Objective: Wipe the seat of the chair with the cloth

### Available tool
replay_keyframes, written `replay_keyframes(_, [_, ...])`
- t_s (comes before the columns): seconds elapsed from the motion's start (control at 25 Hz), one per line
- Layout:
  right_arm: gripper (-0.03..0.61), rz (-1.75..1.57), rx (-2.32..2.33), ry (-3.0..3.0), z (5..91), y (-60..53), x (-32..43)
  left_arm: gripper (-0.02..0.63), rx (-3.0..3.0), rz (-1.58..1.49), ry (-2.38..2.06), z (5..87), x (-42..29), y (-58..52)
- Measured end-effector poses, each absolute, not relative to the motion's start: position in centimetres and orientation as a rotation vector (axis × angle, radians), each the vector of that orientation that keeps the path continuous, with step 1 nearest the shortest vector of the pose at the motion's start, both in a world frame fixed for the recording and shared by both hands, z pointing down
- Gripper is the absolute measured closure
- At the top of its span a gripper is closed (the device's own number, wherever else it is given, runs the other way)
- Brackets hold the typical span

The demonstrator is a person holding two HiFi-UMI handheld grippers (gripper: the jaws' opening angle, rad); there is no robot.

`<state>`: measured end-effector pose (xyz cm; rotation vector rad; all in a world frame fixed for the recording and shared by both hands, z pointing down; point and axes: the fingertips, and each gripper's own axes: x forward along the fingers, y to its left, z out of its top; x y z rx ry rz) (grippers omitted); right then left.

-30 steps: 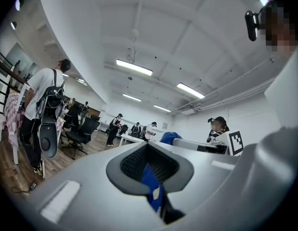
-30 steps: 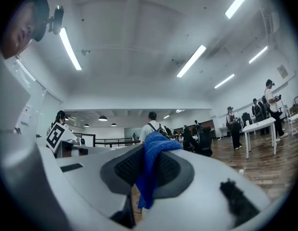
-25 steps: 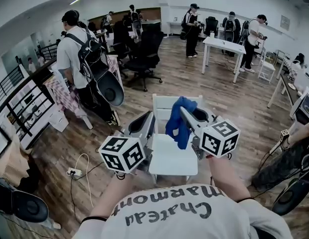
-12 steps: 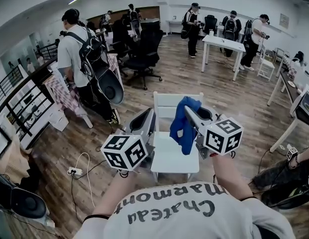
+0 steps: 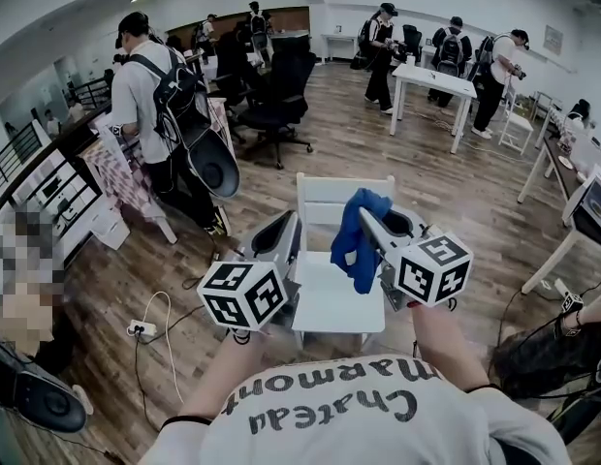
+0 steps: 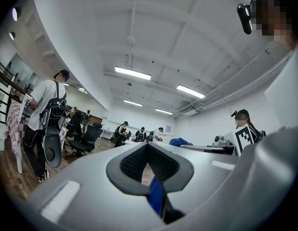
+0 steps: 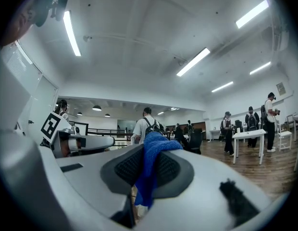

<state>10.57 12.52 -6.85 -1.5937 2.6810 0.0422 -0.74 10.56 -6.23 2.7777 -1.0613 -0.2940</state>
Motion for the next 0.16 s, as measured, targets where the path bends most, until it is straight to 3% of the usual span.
replay_keyframes(0.16, [0.525,0.019,-1.611,2.683,-6.62,11.31,10.58,0.605,2.766,-0.285,-1.064,-6.17,-0.9,9.37])
